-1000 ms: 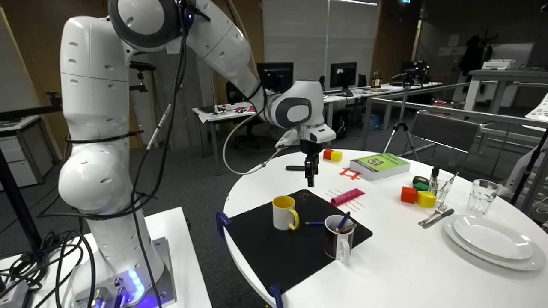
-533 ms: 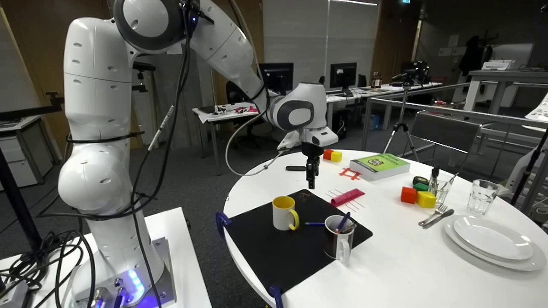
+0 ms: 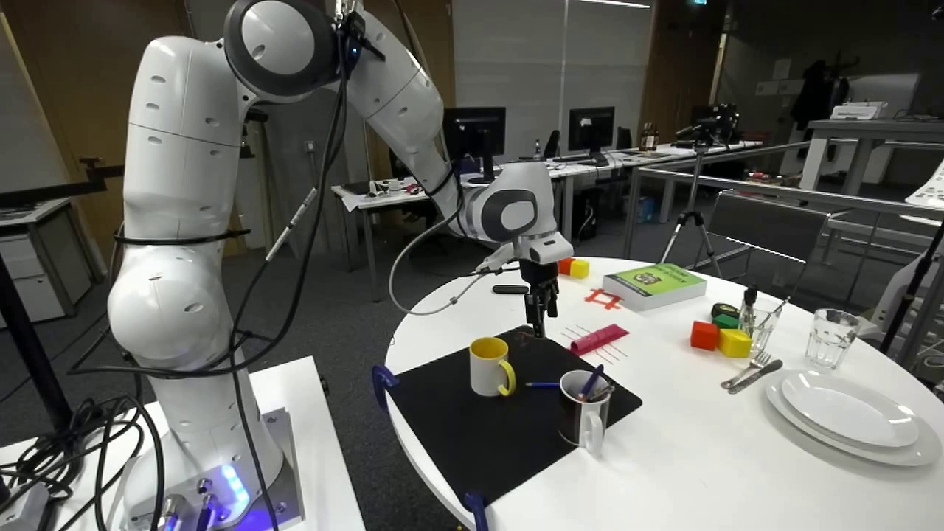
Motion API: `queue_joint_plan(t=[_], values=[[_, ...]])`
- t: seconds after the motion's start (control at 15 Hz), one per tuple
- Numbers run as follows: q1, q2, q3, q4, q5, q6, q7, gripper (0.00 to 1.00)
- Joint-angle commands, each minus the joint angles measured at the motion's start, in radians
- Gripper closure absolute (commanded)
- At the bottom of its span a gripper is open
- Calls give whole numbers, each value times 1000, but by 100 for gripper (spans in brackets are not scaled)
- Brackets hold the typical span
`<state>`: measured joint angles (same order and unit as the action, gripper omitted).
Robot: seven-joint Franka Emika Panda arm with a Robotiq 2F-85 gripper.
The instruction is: Put the black pencil in the white and yellow mug.
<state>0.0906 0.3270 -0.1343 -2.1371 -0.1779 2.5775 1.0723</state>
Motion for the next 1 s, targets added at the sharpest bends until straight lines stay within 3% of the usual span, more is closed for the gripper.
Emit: queue_joint_plan(t=[0.0, 0.47, 0.73, 0.8, 0.93], values=[[37, 60, -45, 37, -56, 24, 97, 0], [-2, 139, -37, 103, 7, 23, 30, 0], [-78, 149, 36, 130, 149, -19, -150, 0], [-13, 148, -27, 104, 97, 6, -63, 0], [-16, 154, -26, 106, 110, 6, -81, 0]])
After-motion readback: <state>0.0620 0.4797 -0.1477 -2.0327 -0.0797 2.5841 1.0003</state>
